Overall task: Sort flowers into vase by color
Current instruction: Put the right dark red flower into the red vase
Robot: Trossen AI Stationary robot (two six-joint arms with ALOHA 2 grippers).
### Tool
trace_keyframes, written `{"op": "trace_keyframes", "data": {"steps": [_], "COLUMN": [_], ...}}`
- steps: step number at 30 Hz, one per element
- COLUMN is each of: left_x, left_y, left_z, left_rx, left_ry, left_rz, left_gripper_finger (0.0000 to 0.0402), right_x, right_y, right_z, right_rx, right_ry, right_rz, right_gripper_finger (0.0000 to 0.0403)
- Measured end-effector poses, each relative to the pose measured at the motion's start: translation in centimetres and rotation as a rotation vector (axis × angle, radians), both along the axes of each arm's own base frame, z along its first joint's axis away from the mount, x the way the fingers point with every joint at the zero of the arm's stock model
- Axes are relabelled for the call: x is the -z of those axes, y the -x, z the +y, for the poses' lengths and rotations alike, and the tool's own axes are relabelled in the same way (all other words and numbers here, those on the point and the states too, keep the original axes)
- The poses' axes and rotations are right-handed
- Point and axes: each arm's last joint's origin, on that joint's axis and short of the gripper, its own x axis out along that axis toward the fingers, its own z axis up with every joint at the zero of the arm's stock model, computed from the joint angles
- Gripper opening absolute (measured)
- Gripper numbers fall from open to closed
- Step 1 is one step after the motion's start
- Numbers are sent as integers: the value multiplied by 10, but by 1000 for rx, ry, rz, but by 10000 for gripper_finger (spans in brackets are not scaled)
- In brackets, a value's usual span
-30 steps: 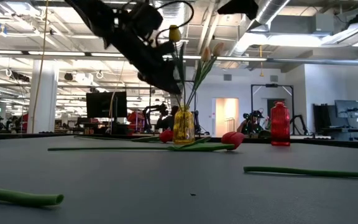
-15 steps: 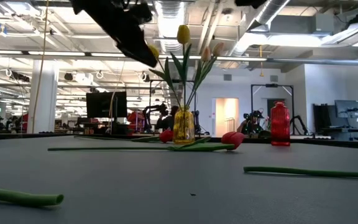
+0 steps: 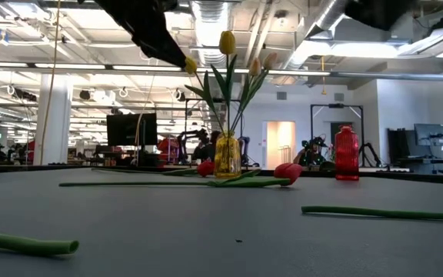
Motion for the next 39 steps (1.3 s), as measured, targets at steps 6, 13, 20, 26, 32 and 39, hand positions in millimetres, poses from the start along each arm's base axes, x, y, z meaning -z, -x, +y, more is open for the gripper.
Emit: {"op": "trace_keyframes", "data": {"steps": [6, 13, 20, 26, 32, 39], "left_x": [-1, -1, -1, 0, 0, 0], "left_y": [-1, -2, -2, -2, -2, -2], "left_z": [-3, -4, -5, -5, -6, -5], "left_rx": [37, 80, 104, 121, 136, 133], "left_ry": [-29, -4, 4, -7, 4, 7], "left_rz": [-4, -11, -12, -3, -5, -8], "left_gripper_finger": [224, 224, 224, 224, 224, 224], "right_x": [37, 75, 113, 139, 146, 154], "right_y": [-2, -9, -14, -17, -19, -20], "right_z": [38, 60, 77, 83, 84, 81], "right_rx": [53, 163, 202, 234, 264, 216], "right_ry": [-3, 28, 73, 99, 99, 90], "right_rz": [200, 346, 447, 525, 537, 541], "right_gripper_finger": [265, 265, 265, 265, 265, 265]}}
